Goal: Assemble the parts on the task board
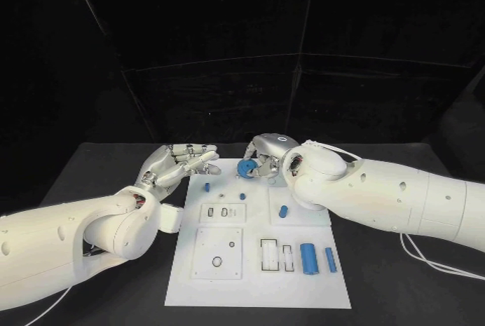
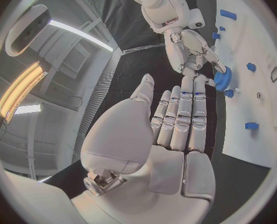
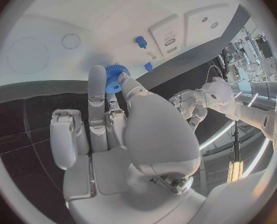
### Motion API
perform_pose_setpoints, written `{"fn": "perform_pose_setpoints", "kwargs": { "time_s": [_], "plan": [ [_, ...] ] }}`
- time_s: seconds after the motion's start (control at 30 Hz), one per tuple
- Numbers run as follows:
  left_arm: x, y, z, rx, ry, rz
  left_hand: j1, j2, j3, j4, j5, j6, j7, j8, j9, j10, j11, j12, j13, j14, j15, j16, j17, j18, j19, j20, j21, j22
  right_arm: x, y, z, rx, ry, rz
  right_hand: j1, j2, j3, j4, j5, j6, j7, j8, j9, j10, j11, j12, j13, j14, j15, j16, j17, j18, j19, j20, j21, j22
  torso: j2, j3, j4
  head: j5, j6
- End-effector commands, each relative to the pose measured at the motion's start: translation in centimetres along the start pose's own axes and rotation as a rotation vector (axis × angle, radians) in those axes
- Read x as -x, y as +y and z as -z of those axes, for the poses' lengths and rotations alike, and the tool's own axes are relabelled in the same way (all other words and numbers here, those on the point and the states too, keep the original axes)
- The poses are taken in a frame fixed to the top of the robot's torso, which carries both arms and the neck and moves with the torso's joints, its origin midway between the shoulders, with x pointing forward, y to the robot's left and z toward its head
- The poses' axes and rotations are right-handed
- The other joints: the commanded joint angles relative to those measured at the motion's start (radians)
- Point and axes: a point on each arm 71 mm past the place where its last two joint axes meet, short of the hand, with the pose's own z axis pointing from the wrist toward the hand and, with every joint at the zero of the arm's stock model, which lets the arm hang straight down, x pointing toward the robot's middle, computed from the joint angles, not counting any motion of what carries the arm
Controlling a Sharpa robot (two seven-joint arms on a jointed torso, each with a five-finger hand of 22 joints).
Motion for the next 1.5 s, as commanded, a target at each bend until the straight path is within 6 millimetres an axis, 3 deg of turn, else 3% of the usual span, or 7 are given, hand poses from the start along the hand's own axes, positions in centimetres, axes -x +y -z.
{"fn": "perform_pose_setpoints", "kwargs": {
  "time_s": [0.03,0.07,0.13,0.2,1.1,1.27,1.5],
  "plan": [
    [-0.1,-0.2,0.0,-0.01,0.011,0.002,0.002,0.011,0.001,-0.008,-0.006,0.003,0.006,-0.004,-0.001,-0.002,0.006,-0.006,-0.001,0.003,0.002,-0.006,0.001,0.013,0.008,-0.002,0.005,-0.001,-0.1,0.8,-0.4,0.025,-0.028,0.028,-0.009,-0.001,0.006,-0.002,-0.004,0.042,-0.02,0.002,0.003,0.004,0.001,0.006,0.102,-0.001,-0.005,-0.001,-0.001,-0.007,0.082,-0.005,0.004,0.232,0.0,0.0004,-0.0027,0.003,-0.001],
    [-0.1,-0.2,0.0,-0.01,0.012,0.002,0.002,0.011,0.001,-0.008,-0.006,0.003,0.006,-0.004,-0.001,-0.002,0.006,-0.006,-0.001,0.003,0.002,-0.006,0.001,0.013,0.008,-0.002,0.005,-0.001,-0.3,1.1,-0.6,0.028,-0.026,0.03,-0.013,-0.002,0.011,-0.003,-0.004,0.043,-0.024,0.0,0.003,0.004,0.001,0.006,0.102,0.019,-0.008,0.124,0.143,-0.007,0.082,-0.007,0.004,0.232,0.0,0.0005,-0.0023,0.003,-0.002],
    [-0.2,-0.2,0.0,-0.01,0.012,0.002,0.002,0.011,0.001,-0.008,-0.006,0.003,0.006,-0.004,-0.001,-0.002,0.006,-0.006,-0.001,0.003,0.002,-0.006,0.001,0.013,0.008,-0.002,0.005,-0.001,-0.5,1.4,-0.8,0.03,-0.021,0.033,-0.033,-0.015,0.04,-0.013,-0.007,0.047,-0.027,-0.017,0.003,0.004,0.0,0.005,0.104,0.107,-0.012,0.769,0.947,-0.008,0.082,-0.008,0.004,0.232,0.0,0.0008,-0.0014,0.004,-0.002],
    [-0.2,-0.2,0.0,-0.01,0.013,0.003,0.002,0.011,0.001,-0.008,-0.006,0.003,0.006,-0.004,-0.001,-0.002,0.006,-0.006,-0.001,0.003,0.002,-0.006,0.001,0.013,0.008,-0.002,0.005,-0.001,-0.8,1.6,-1.1,0.028,-0.014,0.037,-0.051,-0.021,0.07,-0.025,-0.007,0.053,-0.018,-0.03,0.004,0.004,0.005,0.003,0.105,0.112,0.004,0.862,1.102,-0.007,0.082,0.003,0.004,0.232,0.0,0.001,-0.0007,0.005,-0.004],
    [-0.3,-0.2,-0.1,-0.01,0.015,0.003,0.004,0.013,0.0,-0.011,-0.006,0.004,0.005,-0.006,-0.001,-0.001,0.005,-0.008,-0.001,0.004,0.002,-0.008,0.002,0.013,0.008,-0.002,0.005,-0.002,-2.1,2.2,-2.1,0.016,0.05,0.06,-0.102,-0.052,0.088,-0.035,-0.036,0.021,0.002,-0.069,0.001,-0.016,0.023,-0.021,0.083,0.105,0.02,0.871,1.111,-0.006,0.079,0.017,0.003,0.229,0.0,0.0017,-0.0027,0.013,-0.012],
    [-0.3,-0.2,-0.1,-0.01,0.016,0.004,0.004,0.013,0.0,-0.011,-0.006,0.004,0.005,-0.006,-0.001,-0.001,0.005,-0.008,-0.001,0.004,0.002,-0.008,0.002,0.013,0.008,-0.002,0.005,-0.002,-2.2,2.2,-2.3,0.012,0.05,0.06,-0.111,-0.062,0.08,-0.035,-0.102,-0.069,0.017,-0.123,-0.002,-0.026,0.038,-0.032,0.071,0.104,0.033,0.871,1.111,-0.006,0.077,0.028,0.002,0.227,0.0,0.0013,-0.003,0.013,-0.012],
    [-0.3,-0.2,-0.1,-0.009,0.016,0.004,0.004,0.013,0.0,-0.011,-0.006,0.004,0.005,-0.006,-0.001,-0.001,0.005,-0.008,-0.001,0.004,0.002,-0.008,0.002,0.013,0.008,-0.002,0.005,-0.002,-2.3,2.0,-2.4,0.003,0.062,0.066,-0.129,-0.077,0.052,-0.022,-0.106,-0.168,0.022,-0.133,-0.005,-0.035,0.044,-0.041,0.06,0.103,0.039,0.871,1.11,-0.005,0.075,0.036,0.001,0.224,0.0,0.0018,-0.0022,0.014,-0.013]
  ]
}}
